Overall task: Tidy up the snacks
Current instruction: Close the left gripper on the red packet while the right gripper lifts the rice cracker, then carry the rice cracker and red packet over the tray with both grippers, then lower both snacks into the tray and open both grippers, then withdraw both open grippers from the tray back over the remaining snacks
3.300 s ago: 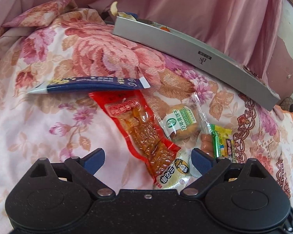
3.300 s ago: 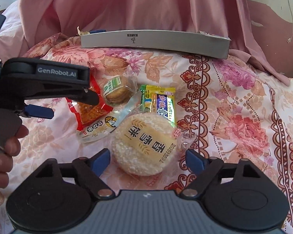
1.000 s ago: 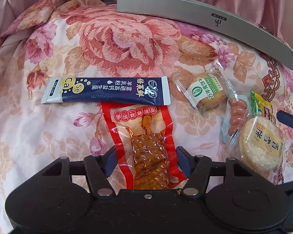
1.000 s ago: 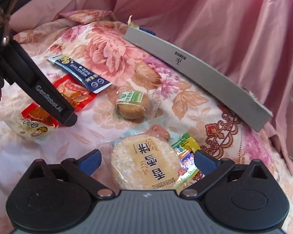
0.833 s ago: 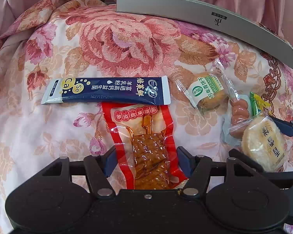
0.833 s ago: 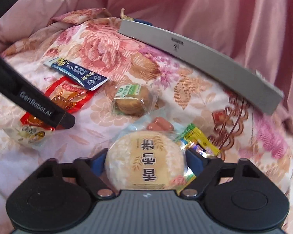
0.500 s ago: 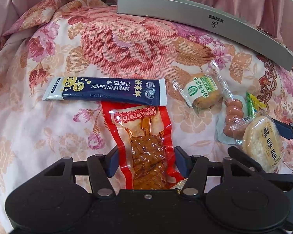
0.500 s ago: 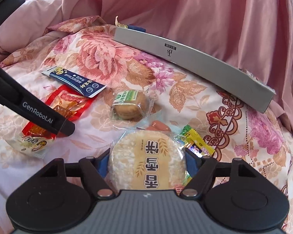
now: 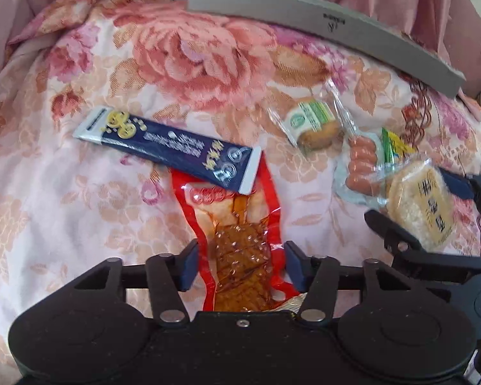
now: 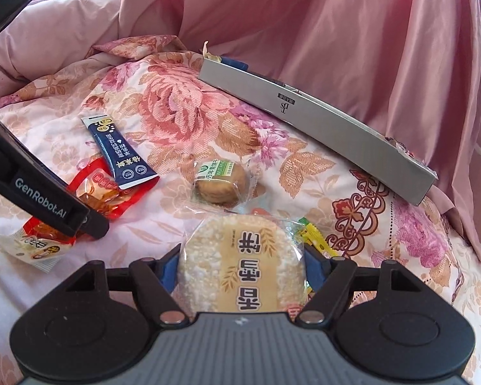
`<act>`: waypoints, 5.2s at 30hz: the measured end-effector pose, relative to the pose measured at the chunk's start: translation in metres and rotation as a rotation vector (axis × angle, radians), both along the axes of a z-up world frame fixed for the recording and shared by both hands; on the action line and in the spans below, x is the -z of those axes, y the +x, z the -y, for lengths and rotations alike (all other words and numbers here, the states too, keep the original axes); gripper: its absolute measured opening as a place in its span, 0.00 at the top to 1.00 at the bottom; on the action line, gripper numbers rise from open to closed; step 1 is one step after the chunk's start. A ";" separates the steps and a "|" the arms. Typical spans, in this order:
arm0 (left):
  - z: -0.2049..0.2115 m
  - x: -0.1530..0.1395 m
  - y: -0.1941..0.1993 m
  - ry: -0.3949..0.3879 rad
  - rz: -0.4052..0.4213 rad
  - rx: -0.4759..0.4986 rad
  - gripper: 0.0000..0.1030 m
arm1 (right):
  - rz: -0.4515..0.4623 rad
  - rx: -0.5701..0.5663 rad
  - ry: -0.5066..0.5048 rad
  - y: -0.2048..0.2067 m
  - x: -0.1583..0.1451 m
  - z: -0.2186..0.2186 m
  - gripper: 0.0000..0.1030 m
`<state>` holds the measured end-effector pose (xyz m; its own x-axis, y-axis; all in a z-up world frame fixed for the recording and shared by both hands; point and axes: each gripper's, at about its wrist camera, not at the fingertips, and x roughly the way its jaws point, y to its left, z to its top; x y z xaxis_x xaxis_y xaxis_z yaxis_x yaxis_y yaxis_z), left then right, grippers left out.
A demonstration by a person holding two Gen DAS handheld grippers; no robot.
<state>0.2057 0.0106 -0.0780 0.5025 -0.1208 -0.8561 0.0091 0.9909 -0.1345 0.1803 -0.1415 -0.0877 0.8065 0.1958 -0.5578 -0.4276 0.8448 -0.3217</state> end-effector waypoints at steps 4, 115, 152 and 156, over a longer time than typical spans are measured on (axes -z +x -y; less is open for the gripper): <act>0.008 0.002 -0.001 0.043 -0.022 0.040 0.34 | 0.016 0.004 -0.011 -0.001 -0.001 0.001 0.25; 0.043 -0.137 0.144 -0.188 0.579 -0.263 0.09 | 0.466 0.176 0.333 0.128 -0.110 0.068 0.00; -0.013 -0.087 -0.095 0.027 0.542 -0.238 0.02 | 0.415 0.231 0.369 -0.099 -0.086 0.057 0.00; -0.022 -0.072 -0.106 0.019 0.482 -0.232 0.02 | 0.364 0.232 0.322 -0.108 -0.075 0.054 0.00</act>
<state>0.0998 0.0328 -0.0064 0.8508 0.0530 -0.5228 -0.1539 0.9764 -0.1514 0.0725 -0.1957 -0.0123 0.9791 0.1041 -0.1747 -0.1266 0.9843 -0.1230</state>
